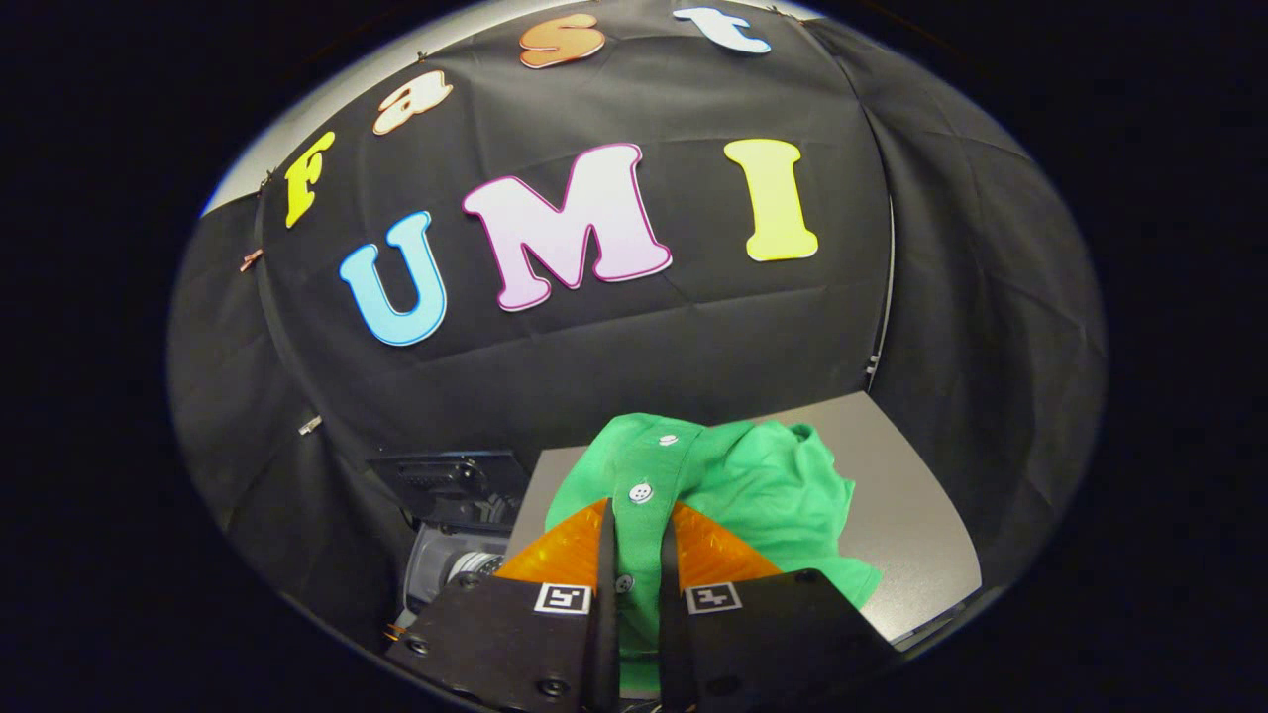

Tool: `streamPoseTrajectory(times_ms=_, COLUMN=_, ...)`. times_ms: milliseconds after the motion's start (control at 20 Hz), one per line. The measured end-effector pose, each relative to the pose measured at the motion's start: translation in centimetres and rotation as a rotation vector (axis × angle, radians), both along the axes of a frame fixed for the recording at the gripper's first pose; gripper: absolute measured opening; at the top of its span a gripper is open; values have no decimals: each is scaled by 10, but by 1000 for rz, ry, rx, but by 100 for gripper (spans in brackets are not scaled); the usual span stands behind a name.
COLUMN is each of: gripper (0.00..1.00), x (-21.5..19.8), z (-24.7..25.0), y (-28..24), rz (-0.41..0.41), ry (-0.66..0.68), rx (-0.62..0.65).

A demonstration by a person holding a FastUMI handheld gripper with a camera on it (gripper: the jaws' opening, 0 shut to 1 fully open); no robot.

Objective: Put the clothes into the washing machine and then close the washing machine lid.

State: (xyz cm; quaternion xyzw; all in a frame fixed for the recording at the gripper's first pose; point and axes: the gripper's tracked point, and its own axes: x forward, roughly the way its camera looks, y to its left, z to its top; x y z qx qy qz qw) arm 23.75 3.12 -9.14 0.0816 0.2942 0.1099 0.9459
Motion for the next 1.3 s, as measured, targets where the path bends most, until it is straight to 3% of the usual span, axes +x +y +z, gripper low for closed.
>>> streamPoseTrajectory(times_ms=350, gripper=20, x=-7, z=50, y=48, rz=49, ry=-60, rx=14)
streamPoseTrajectory(times_ms=800, gripper=20, x=-26, z=82, y=180, rz=188, ry=-101, rx=17)
streamPoseTrajectory(times_ms=1050, gripper=20, x=-41, z=61, y=260, rz=270, ry=-81, rx=23)
streamPoseTrajectory(times_ms=1300, gripper=20, x=-54, z=2, y=328, rz=331, ry=-6, rx=36)
